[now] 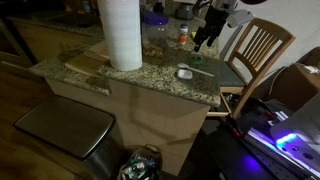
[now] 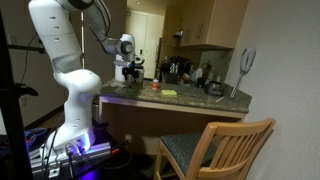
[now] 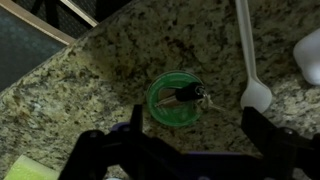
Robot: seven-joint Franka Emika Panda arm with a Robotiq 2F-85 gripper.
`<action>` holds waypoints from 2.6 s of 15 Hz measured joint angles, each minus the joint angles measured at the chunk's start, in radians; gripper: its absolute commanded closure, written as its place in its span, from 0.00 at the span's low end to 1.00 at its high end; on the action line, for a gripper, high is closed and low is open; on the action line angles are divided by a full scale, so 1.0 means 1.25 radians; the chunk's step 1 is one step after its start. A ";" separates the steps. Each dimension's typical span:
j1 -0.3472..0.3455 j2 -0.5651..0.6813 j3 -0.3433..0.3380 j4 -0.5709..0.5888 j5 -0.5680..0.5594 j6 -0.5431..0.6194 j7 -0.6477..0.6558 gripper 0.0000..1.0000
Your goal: Put the keys on top of the container and then put them back in the bowl
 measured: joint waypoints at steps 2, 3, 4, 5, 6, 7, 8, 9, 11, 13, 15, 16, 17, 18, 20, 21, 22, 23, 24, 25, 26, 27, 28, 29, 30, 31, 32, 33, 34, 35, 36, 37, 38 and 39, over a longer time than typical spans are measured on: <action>0.000 0.000 0.011 -0.007 -0.024 -0.009 0.023 0.00; 0.000 0.000 0.014 -0.010 -0.029 -0.014 0.028 0.00; 0.000 0.000 0.014 -0.011 -0.030 -0.015 0.029 0.00; 0.000 0.000 0.014 -0.011 -0.030 -0.016 0.029 0.00; 0.000 0.000 0.014 -0.011 -0.030 -0.016 0.029 0.00; 0.000 0.000 0.014 -0.011 -0.030 -0.016 0.029 0.00; 0.000 0.001 0.014 -0.011 -0.030 -0.016 0.031 0.00; -0.002 0.005 0.014 -0.011 -0.031 -0.015 0.037 0.00; -0.007 0.021 0.014 -0.011 -0.040 -0.004 0.064 0.00; -0.012 0.039 0.014 -0.011 -0.058 0.014 0.094 0.00; -0.018 0.056 0.014 -0.011 -0.075 0.034 0.122 0.00; -0.020 0.063 0.014 -0.011 -0.079 0.040 0.131 0.00; -0.021 0.067 0.014 -0.011 -0.081 0.041 0.134 0.25; -0.021 0.067 0.014 -0.011 -0.080 0.041 0.135 0.26; -0.018 0.065 0.014 -0.011 -0.076 0.041 0.135 0.41; -0.017 0.065 0.014 -0.011 -0.075 0.041 0.135 0.48; -0.017 0.065 0.014 -0.011 -0.075 0.041 0.135 0.56; -0.016 0.064 0.014 -0.011 -0.075 0.041 0.134 0.62; -0.016 0.064 0.014 -0.011 -0.075 0.041 0.134 0.69; -0.016 0.064 0.014 -0.011 -0.075 0.041 0.134 0.76; -0.016 0.063 0.014 -0.010 -0.075 0.041 0.134 0.83; -0.016 0.063 0.014 -0.010 -0.076 0.041 0.134 0.90; -0.016 0.062 0.014 -0.010 -0.077 0.041 0.134 0.97; -0.016 0.062 0.014 -0.010 -0.077 0.041 0.134 1.00; -0.016 0.061 0.014 -0.010 -0.077 0.041 0.134 1.00; -0.016 0.061 0.014 -0.010 -0.077 0.041 0.134 1.00; -0.016 0.061 0.014 -0.010 -0.077 0.041 0.134 0.98; -0.016 0.061 0.014 -0.010 -0.077 0.041 0.134 0.98; -0.016 0.061 0.014 -0.010 -0.078 0.041 0.134 0.98; -0.016 0.061 0.014 -0.010 -0.081 0.041 0.134 0.98; -0.016 0.061 0.014 -0.010 -0.085 0.041 0.134 0.98; -0.016 0.061 0.014 -0.010 -0.089 0.042 0.134 0.98; -0.016 0.061 0.014 -0.010 -0.091 0.046 0.134 0.98; -0.016 0.062 0.014 -0.010 -0.092 0.060 0.135 0.98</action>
